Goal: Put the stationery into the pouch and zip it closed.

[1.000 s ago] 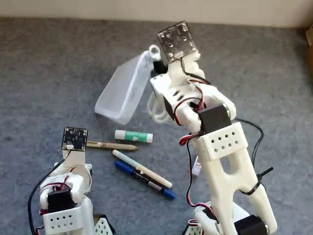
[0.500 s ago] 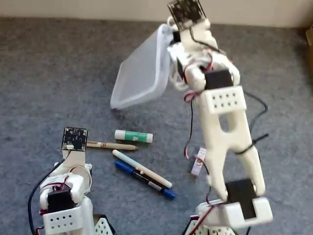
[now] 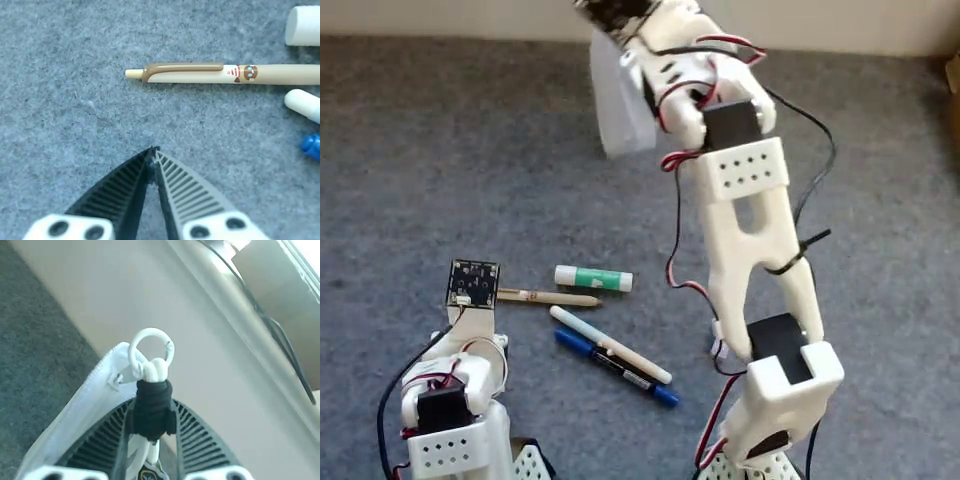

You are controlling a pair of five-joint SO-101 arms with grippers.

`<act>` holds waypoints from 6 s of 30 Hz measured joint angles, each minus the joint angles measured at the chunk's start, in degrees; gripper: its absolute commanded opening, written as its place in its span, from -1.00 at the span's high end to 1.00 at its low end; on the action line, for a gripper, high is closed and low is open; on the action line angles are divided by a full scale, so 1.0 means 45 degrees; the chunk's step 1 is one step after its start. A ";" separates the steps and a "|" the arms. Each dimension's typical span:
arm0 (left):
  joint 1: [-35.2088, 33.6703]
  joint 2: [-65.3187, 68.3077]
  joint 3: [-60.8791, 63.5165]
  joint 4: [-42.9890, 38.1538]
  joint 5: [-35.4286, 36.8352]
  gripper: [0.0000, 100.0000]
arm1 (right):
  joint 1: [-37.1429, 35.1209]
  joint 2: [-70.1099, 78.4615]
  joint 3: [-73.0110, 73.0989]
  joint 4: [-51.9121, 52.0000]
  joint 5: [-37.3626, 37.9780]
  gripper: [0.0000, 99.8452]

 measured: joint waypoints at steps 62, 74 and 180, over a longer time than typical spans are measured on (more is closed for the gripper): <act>0.1407 0.0000 0.0000 0.0000 0.0000 0.99 | -0.4786 -0.1856 -0.0488 1.2151 -0.5158 0.99; 0.1524 0.0000 0.0000 0.0000 0.0000 0.99 | -0.4825 -0.1856 -0.0020 1.2151 -0.5158 0.99; 0.1641 -0.0059 -0.5021 -0.2755 0.2872 0.61 | -0.5470 -0.2012 0.2403 1.2171 -0.4825 0.99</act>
